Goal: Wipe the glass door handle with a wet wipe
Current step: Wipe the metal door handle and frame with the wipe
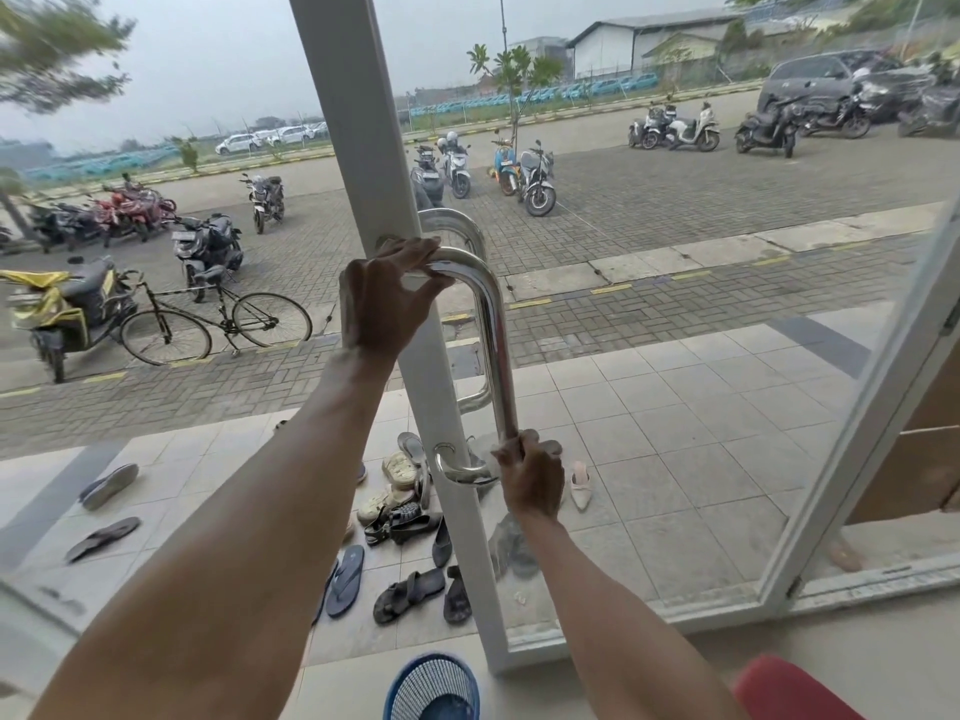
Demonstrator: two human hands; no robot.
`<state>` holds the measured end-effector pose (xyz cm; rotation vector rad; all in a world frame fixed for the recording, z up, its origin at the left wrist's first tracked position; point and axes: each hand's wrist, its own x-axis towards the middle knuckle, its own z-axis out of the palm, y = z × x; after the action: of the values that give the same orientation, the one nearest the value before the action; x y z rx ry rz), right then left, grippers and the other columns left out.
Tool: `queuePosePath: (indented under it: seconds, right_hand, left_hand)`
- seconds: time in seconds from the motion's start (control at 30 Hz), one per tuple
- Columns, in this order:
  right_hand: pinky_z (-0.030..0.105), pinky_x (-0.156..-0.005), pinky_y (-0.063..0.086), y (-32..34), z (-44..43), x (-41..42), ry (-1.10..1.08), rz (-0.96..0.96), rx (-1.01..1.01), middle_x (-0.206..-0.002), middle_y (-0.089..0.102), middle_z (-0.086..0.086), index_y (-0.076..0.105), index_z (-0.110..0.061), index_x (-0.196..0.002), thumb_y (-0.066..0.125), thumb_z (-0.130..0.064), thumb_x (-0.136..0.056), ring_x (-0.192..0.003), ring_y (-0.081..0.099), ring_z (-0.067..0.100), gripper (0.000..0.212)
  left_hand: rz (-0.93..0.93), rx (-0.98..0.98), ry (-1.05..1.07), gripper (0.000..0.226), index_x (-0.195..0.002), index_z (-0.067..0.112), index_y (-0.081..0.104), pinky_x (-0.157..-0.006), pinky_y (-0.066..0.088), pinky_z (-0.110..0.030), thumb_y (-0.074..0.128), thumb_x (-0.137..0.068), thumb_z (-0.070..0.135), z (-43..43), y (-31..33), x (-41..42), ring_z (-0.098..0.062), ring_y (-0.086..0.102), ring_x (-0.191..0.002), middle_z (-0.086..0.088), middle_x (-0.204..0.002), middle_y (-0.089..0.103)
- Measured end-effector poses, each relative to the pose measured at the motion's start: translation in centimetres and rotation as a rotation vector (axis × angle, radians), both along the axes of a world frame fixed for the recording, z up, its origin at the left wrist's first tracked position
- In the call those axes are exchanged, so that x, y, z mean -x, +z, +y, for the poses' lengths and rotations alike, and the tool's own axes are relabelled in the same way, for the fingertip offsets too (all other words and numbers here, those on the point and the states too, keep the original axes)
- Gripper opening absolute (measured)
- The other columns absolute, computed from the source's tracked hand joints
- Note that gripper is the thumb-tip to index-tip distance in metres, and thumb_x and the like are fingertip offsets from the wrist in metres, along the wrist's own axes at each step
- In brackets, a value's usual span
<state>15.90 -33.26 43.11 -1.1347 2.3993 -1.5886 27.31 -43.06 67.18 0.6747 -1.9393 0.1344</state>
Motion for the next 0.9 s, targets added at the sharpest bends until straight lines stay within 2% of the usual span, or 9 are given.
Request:
queuePosePath:
  seconds: [0.07,0.23,0.37,0.43,0.5,0.67,0.77,0.83,0.9]
  right_hand:
    - [0.041,-0.068,0.054,-0.4,0.3,0.0,0.033,-0.027,-0.049,-0.071,0.061,0.007,0.07,-0.006,-0.089,0.076,-0.023,-0.083,-0.08,0.07,0.041,0.019]
    - [0.035,-0.072,0.049,-0.1,0.5,0.3,0.035,-0.034,-0.008,-0.091,0.069,0.022,0.07,-0.006,-0.098,0.071,-0.026,-0.088,-0.09,0.066,0.037,0.023]
    - [0.022,-0.06,0.035,0.0,0.6,0.8,0.065,-0.014,0.057,-0.081,0.076,0.007,0.072,-0.02,-0.094,0.069,-0.038,-0.089,-0.077,0.068,0.024,0.018]
    - [0.019,-0.054,0.032,0.1,0.5,0.8,0.051,-0.01,0.099,-0.077,0.076,0.002,0.072,-0.021,-0.092,0.069,-0.039,-0.089,-0.07,0.07,0.021,0.018]
    - [0.013,-0.049,0.028,0.1,0.4,0.4,0.042,-0.013,0.126,-0.075,0.076,0.001,0.072,-0.021,-0.091,0.069,-0.039,-0.09,-0.067,0.069,0.018,0.019]
    - [0.024,-0.06,0.038,-1.4,0.1,0.2,0.021,-0.054,0.042,-0.071,0.071,0.006,0.073,-0.018,-0.089,0.071,-0.034,-0.088,-0.076,0.069,0.029,0.016]
    - [0.033,-0.072,0.049,-2.2,-0.1,-0.3,0.011,-0.141,-0.015,-0.063,0.04,-0.015,0.073,-0.01,-0.092,0.071,-0.026,-0.087,-0.083,0.067,0.033,0.017]
    - [0.028,-0.067,0.043,-2.6,-0.4,-0.9,-0.012,-0.229,0.02,-0.064,0.051,-0.009,0.072,-0.005,-0.09,0.07,-0.023,-0.087,-0.084,0.068,0.031,0.018]
    - [0.022,-0.063,0.035,-2.9,-0.7,-1.5,-0.027,-0.319,0.031,-0.079,0.07,0.01,0.071,-0.003,-0.088,0.068,-0.023,-0.089,-0.081,0.067,0.026,0.02]
  left_hand:
    - [-0.001,0.005,-0.008,0.047,-0.117,0.018,0.074,-0.098,0.053,-0.029,0.081,-0.076,0.042,0.0,0.0,0.1,-0.01,0.068,-0.111,0.001,-0.117,0.073]
    - [0.007,0.037,-0.017,0.047,-0.117,0.019,0.074,-0.097,0.054,-0.029,0.079,-0.078,0.045,-0.2,-0.2,0.1,-0.01,0.068,-0.11,0.001,-0.117,0.073]
    - [0.021,0.051,-0.021,0.048,-0.116,0.018,0.075,-0.098,0.049,-0.019,0.077,-0.078,0.047,-0.5,-0.5,0.2,-0.009,0.068,-0.109,0.0,-0.115,0.074]
    - [0.03,0.036,-0.023,0.05,-0.117,0.018,0.074,-0.1,0.043,-0.012,0.077,-0.077,0.049,-0.7,-0.5,0.3,-0.006,0.067,-0.111,0.001,-0.116,0.073]
    - [0.035,0.031,-0.028,0.051,-0.117,0.02,0.074,-0.101,0.044,-0.013,0.077,-0.077,0.051,-0.8,-0.7,0.2,-0.005,0.067,-0.111,0.002,-0.117,0.073]
    - [0.039,0.044,-0.034,0.051,-0.117,0.019,0.074,-0.102,0.046,-0.017,0.077,-0.077,0.05,-0.9,-0.7,0.1,-0.007,0.067,-0.112,0.001,-0.117,0.073]
    - [0.04,0.067,-0.027,0.05,-0.117,0.019,0.074,-0.102,0.048,-0.021,0.077,-0.077,0.05,-1.0,-0.7,0.1,-0.007,0.067,-0.112,0.001,-0.117,0.073]
    - [0.042,0.08,-0.026,0.05,-0.118,0.02,0.074,-0.102,0.048,-0.021,0.077,-0.078,0.05,-1.1,-0.8,0.2,-0.006,0.067,-0.112,0.001,-0.118,0.072]
    - [0.048,0.082,-0.026,0.049,-0.118,0.02,0.074,-0.101,0.048,-0.018,0.076,-0.078,0.05,-1.2,-1.0,0.2,-0.006,0.067,-0.11,0.002,-0.118,0.072]
